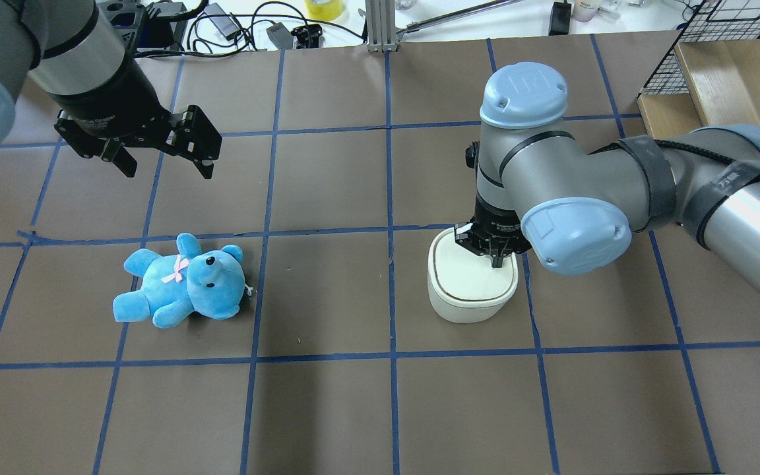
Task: Open trash can with right arm
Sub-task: 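Press the lid with the right gripper to flip it open, then raise the right gripper away from the opened trash can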
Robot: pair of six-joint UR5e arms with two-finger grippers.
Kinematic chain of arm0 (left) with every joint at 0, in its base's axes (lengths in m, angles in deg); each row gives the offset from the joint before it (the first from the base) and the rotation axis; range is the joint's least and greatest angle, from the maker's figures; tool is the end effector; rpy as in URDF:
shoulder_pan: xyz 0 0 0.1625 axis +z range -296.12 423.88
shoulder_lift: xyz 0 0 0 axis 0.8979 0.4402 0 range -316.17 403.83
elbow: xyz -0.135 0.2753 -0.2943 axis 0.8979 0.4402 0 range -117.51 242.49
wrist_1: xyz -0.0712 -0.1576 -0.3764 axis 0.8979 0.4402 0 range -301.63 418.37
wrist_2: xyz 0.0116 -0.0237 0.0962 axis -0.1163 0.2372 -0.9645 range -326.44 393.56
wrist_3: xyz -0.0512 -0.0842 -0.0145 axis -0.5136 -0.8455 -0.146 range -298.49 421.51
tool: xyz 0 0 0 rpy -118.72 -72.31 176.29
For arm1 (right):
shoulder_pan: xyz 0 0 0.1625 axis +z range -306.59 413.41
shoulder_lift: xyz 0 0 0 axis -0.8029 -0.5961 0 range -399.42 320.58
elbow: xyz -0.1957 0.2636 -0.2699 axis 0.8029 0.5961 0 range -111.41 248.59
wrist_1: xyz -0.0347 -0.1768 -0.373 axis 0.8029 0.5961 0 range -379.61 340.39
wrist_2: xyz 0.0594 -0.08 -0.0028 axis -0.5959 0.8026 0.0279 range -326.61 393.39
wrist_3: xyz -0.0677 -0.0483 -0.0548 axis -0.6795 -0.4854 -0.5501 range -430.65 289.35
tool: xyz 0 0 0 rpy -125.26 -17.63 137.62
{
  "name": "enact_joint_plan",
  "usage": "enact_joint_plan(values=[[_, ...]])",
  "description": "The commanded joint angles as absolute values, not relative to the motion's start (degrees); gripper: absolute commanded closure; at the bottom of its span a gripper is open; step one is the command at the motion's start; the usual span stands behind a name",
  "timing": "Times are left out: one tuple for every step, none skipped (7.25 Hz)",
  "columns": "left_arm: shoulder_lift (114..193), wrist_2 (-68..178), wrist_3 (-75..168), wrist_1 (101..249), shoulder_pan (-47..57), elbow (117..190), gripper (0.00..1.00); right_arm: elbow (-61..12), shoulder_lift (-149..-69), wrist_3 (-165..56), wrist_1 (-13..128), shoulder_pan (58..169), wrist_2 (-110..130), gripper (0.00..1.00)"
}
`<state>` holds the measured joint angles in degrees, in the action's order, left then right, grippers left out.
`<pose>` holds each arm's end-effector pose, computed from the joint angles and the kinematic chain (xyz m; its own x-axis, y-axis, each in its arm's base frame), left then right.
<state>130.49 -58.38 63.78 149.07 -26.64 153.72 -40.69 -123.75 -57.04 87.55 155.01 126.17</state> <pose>-0.1343 -0.4682 0.5041 -0.9983 0.0478 -0.0347 0.0486 0.9985 -0.0231 0.2229 -0.4472 0.3079 -0.9965 0.0269 0.0787 0.0363 0.9920 0.1205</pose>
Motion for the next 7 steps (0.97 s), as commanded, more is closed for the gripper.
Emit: enact_joint_plan(values=[[130.49,-58.38,63.71,149.07,-26.73,153.72,0.0,-39.27,-124.49,-57.12,87.62,155.01,126.2,0.27],[130.49,-58.38,63.71,149.07,-26.64,153.72,0.0,-35.69,-125.8,-57.38,86.58,154.66,125.68,0.0],[130.49,-58.38,63.8,149.07,-26.64,153.72,0.0,-30.78,-126.08,-57.56,82.82,154.66,125.42,0.0],[130.49,-58.38,63.8,149.07,-26.64,153.72,0.0,-24.72,-126.08,-57.56,76.87,154.48,125.41,0.0],[130.49,-58.38,63.8,149.07,-26.64,153.72,0.0,-18.23,-126.08,-57.64,71.5,154.48,125.33,0.0],[130.49,-58.38,63.8,149.07,-26.64,153.72,0.0,-14.59,-125.99,-57.65,70.4,154.48,124.98,0.0],[130.49,-58.38,63.71,149.07,-26.64,153.72,0.0,-13.86,-125.99,-57.56,70.39,154.48,123.93,0.0]])
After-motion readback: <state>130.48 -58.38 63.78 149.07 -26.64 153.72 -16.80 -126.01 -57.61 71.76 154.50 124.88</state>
